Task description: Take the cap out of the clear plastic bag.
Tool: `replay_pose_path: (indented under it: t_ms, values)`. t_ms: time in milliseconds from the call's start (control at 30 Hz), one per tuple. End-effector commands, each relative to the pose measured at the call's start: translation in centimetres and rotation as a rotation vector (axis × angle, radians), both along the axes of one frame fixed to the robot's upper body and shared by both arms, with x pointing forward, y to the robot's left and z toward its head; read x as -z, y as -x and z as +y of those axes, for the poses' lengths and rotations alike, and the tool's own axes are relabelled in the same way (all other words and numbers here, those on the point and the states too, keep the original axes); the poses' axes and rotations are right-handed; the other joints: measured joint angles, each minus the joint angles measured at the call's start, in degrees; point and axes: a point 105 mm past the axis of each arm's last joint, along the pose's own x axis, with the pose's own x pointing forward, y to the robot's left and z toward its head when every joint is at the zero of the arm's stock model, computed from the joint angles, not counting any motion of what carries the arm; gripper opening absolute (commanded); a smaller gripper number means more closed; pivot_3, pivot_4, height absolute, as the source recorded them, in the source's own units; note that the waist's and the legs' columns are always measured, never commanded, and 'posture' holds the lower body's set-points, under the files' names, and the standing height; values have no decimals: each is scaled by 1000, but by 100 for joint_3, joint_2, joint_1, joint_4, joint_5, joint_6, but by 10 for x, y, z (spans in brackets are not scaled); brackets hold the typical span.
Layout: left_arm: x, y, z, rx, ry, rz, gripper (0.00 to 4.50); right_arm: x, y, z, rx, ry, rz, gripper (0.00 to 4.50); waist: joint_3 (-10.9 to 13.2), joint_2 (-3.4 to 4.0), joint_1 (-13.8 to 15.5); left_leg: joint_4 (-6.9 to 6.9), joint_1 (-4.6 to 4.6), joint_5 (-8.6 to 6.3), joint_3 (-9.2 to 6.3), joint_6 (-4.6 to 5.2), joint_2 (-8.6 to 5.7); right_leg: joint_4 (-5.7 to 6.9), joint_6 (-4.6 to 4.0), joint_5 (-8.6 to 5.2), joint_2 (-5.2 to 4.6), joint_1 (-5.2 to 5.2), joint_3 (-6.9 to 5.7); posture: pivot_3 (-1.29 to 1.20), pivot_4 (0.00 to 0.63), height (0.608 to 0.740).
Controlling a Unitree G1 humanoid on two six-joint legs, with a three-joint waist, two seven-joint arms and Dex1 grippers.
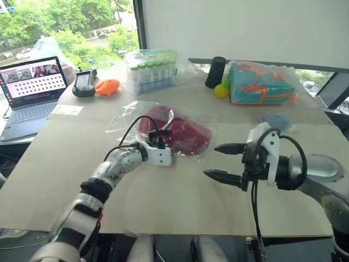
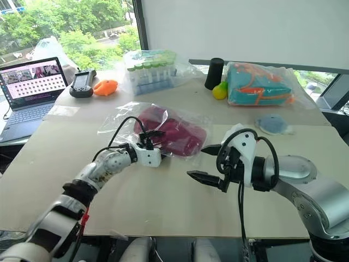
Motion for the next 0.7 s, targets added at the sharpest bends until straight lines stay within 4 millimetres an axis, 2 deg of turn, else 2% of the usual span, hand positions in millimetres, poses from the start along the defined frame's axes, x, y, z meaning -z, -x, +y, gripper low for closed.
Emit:
replay_pose_path:
  t_ms: [33,267,567,700]
  values:
    - [17,2,-20,-65,-52,36,4500,-13,-2,3,-12,-24,-56,4454,0,0,35,0,-1,0,-2,0,-4,-1,2,0,-2,2,-1,0,150,740]
    - [23,-12,-21,-138,-157,49,4500,-14,-6,3,1,-29,-60,4454,-1,-1,9,5,-4,0,-15,0,-17,-6,11,-3,-6,9,2,0,150,740]
    - [26,-23,-18,-129,-261,38,4500,-14,-8,4,21,-44,-71,4454,-2,0,-21,5,-3,0,-17,0,-17,-6,12,-3,-6,9,3,0,150,740]
    - [29,-25,-16,-142,-276,52,3394,-14,-9,4,29,-48,-75,4500,-2,-1,-32,5,-3,0,-17,0,-17,-6,12,-4,-6,9,3,0,150,740]
